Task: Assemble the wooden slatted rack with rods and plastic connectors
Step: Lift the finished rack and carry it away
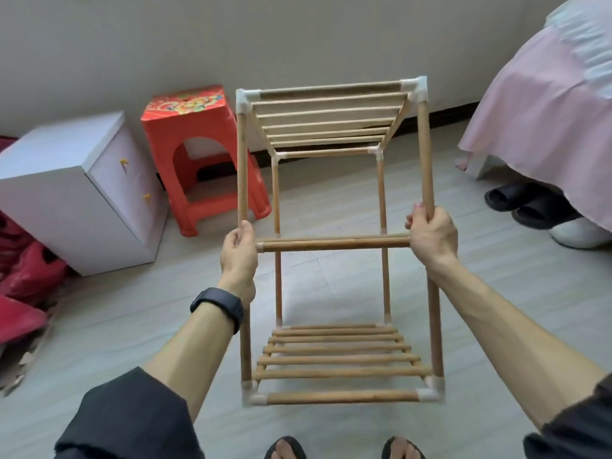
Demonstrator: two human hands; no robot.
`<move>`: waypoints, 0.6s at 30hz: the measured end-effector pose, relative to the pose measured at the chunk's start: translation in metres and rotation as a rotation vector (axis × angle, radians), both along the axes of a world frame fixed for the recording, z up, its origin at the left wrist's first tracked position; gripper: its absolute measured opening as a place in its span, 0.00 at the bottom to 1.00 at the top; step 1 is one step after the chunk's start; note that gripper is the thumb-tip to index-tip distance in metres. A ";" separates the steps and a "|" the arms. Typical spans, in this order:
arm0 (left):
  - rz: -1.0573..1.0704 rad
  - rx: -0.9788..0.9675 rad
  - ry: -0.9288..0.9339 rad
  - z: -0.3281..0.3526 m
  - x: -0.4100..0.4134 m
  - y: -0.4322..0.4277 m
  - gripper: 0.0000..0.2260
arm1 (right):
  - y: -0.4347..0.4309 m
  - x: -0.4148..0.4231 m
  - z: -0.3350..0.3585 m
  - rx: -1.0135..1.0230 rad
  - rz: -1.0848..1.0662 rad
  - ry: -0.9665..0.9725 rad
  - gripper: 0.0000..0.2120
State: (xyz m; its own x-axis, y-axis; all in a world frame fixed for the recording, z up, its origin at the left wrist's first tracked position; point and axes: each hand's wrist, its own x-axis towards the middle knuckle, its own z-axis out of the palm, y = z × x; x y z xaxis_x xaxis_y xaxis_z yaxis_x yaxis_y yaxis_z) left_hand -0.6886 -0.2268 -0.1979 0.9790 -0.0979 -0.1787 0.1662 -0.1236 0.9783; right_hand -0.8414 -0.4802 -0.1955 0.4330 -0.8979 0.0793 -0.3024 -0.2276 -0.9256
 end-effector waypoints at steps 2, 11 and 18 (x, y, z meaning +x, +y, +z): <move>-0.022 0.029 0.025 0.002 0.014 -0.010 0.17 | -0.015 0.008 0.003 0.001 0.008 0.025 0.18; -0.155 0.249 -0.102 -0.016 0.079 -0.049 0.16 | -0.073 0.067 -0.009 -0.135 0.032 0.093 0.09; -0.129 0.362 -0.121 -0.048 0.107 -0.075 0.14 | -0.109 0.102 -0.040 -0.098 0.027 0.259 0.11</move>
